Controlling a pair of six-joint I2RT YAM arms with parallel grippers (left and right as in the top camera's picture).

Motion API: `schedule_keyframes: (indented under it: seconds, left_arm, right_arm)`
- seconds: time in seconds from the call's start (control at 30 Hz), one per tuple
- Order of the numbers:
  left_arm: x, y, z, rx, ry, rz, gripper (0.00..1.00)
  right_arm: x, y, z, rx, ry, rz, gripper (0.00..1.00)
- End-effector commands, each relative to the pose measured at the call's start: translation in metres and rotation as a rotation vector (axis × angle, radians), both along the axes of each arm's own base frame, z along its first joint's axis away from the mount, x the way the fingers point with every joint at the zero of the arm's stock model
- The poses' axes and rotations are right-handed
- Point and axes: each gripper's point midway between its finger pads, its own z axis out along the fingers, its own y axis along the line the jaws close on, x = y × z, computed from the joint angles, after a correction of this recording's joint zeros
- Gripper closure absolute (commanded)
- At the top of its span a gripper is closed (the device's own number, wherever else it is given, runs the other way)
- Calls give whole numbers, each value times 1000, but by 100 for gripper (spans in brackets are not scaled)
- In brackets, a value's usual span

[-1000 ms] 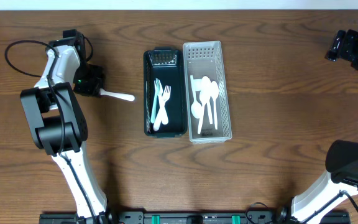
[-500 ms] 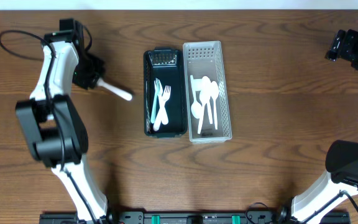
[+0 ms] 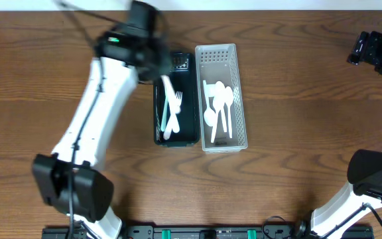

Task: Pack container
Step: 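Carry the spoon with left gripper into the black tray and release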

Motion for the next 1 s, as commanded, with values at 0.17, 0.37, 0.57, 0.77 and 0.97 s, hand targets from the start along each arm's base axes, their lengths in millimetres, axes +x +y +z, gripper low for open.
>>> schedule_keyframes:
  seconds: [0.17,0.37,0.57,0.77,0.97]
  left_arm:
    - [-12,-44,-68,185,97,-219,87]
    - [-10,-35,-116,215,213,-172,87]
    - [-7,-26,-123,219,231,-151,88]
    - [-6,-24,-123,219,230,-151,86]
    - [-6,-24,-123,224,228,-167,41]
  right_arm:
    - [0,5,7,-2,-18,23,16]
    - [-2,5,6,0,-10,23,16]
    - [-2,5,6,0,-10,23,16]
    - [-2,6,6,0,-10,23,16]
    - [-2,6,6,0,-10,23,16]
